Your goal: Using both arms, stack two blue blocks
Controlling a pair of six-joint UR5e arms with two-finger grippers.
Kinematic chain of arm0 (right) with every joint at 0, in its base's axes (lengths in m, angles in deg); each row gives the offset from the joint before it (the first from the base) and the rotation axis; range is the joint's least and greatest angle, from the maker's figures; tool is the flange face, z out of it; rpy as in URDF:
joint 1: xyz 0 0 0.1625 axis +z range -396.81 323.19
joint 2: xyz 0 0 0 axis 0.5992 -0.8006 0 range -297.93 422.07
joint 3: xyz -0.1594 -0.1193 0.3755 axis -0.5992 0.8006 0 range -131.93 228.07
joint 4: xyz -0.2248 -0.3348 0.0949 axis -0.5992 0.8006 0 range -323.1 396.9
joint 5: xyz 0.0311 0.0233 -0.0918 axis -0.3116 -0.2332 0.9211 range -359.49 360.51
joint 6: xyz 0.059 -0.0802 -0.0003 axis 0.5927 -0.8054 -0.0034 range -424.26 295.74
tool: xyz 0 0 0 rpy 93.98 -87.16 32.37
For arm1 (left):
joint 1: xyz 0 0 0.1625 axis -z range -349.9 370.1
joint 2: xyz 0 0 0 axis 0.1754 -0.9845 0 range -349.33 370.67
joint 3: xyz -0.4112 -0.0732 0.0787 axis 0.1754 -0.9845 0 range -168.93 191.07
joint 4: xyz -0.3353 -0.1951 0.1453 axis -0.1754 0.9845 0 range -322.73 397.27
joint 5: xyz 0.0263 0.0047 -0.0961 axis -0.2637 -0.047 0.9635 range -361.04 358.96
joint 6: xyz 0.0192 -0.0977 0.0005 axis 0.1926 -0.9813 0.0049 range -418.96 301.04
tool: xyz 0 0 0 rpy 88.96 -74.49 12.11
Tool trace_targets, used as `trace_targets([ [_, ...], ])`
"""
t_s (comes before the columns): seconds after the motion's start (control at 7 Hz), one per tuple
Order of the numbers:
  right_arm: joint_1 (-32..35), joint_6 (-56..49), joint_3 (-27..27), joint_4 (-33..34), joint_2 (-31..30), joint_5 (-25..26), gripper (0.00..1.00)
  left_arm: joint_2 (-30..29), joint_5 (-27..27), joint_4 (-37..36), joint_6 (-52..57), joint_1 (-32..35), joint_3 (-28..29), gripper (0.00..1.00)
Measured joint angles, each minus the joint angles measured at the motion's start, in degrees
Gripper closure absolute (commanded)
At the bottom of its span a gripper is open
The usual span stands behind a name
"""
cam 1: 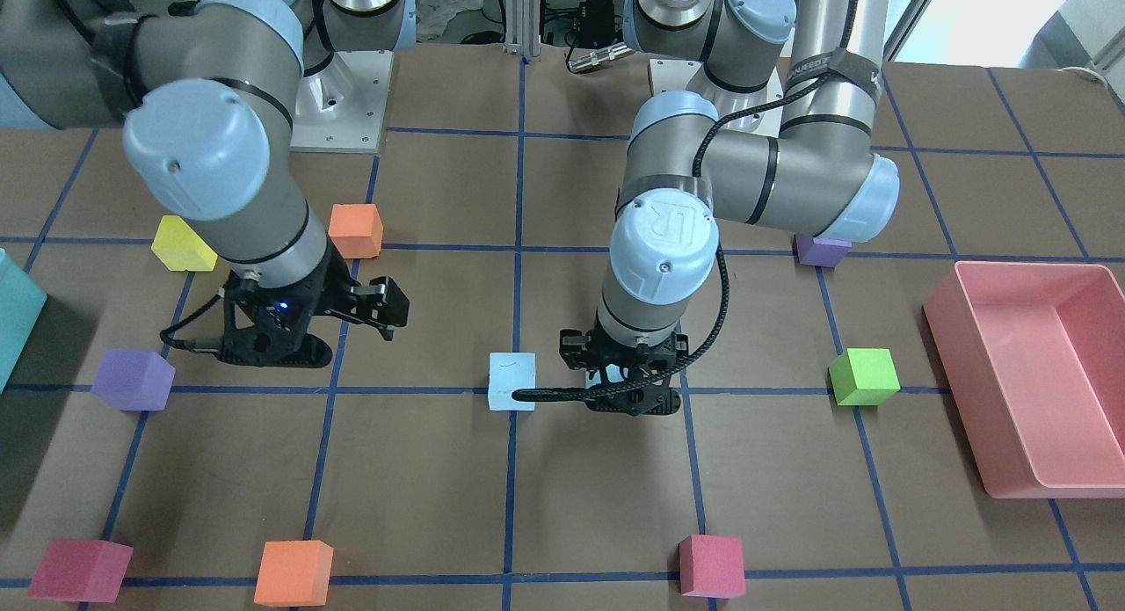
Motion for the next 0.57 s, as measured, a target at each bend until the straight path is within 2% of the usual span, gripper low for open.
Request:
trace_targets([
  [0.29, -1.67, -1.97, -2.69, -6.77, -7.7, 2.25, 0.0, -0.24, 1.7, -0.75, -7.82, 4.39, 0.07, 1.0],
  [0.57, -2.43, -3.05, -2.31, -9.89, -10.65, 2.46, 0.0, -1.28, 2.06, -2.43, -12.69, 7.05, 0.06, 1.0],
])
